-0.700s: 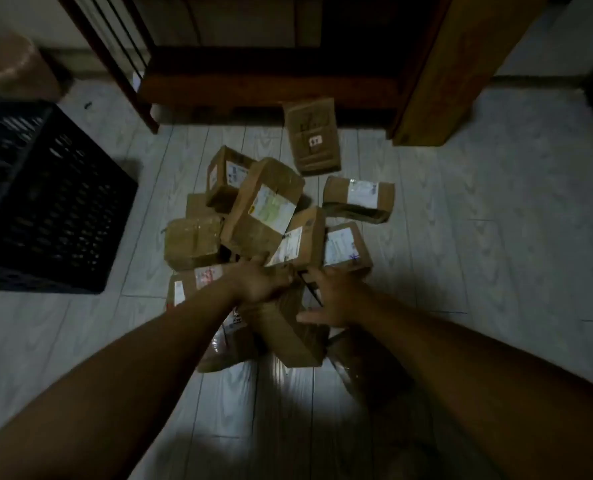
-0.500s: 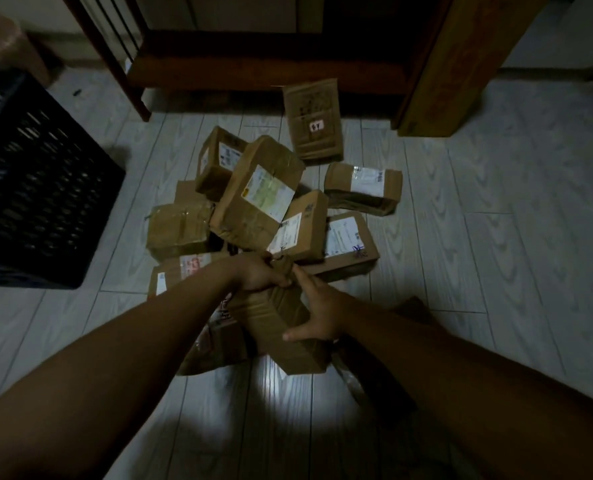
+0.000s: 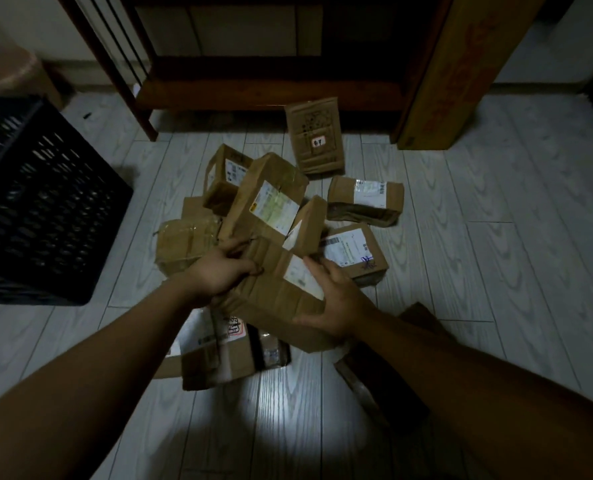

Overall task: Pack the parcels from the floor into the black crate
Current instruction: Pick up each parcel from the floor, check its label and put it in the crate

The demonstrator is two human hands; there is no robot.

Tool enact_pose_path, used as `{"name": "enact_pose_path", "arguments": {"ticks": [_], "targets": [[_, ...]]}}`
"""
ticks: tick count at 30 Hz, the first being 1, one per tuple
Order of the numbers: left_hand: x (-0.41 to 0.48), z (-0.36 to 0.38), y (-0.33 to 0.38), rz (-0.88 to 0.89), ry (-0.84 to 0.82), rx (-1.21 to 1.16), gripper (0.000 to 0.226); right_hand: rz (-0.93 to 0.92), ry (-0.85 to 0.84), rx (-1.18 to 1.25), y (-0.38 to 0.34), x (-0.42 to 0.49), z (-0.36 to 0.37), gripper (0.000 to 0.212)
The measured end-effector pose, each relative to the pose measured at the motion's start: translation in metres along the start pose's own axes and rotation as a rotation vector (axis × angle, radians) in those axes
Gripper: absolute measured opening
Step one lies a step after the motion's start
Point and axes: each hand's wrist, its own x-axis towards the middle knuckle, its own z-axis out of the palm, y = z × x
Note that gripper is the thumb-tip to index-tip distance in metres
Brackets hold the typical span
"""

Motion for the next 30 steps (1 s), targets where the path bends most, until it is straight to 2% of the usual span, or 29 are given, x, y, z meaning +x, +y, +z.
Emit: {"name": "enact_pose_path", "arguments": {"ticks": [3,5,8,10,12,15,19,25,30], "targets": [[-0.007,-0.016,-0.019,0.05,0.046,-0.158,0.06,0.151,0.102,0.344,-0.006,-0.001,0.006,0.099],[-0.011,-0.021,-0.027,0.069,0.078,-0.257,0.061,0.24,0.197,0.557,-0.021,-0.001,0.011,0.097],[-0.024,-0.025,-0.026,0.077,0.074,-0.322,0.078,0.283,0.31,0.691,-0.044,-0.003,0.01,0.094],[-0.042,-0.029,-0.018,0.051,0.053,-0.329,0.088,0.266,0.327,0.711,-0.064,-0.017,-0.008,0.09],[-0.071,-0.033,-0.001,0.003,0.046,-0.333,0.09,0.261,0.336,0.7,-0.09,-0.04,-0.038,0.088],[-0.131,-0.045,0.051,-0.01,0.046,-0.314,0.069,0.248,0.301,0.629,-0.143,-0.08,-0.093,0.088],[-0.217,-0.08,0.14,0.051,0.067,-0.277,0.053,0.232,0.294,0.575,-0.227,-0.132,-0.177,0.089],[-0.369,-0.139,0.28,0.172,0.082,-0.263,0.063,0.13,0.36,0.623,-0.365,-0.228,-0.311,0.086],[-0.489,-0.164,0.368,0.32,0.178,-0.303,0.064,0.094,0.346,0.559,-0.448,-0.311,-0.397,0.099]]}}
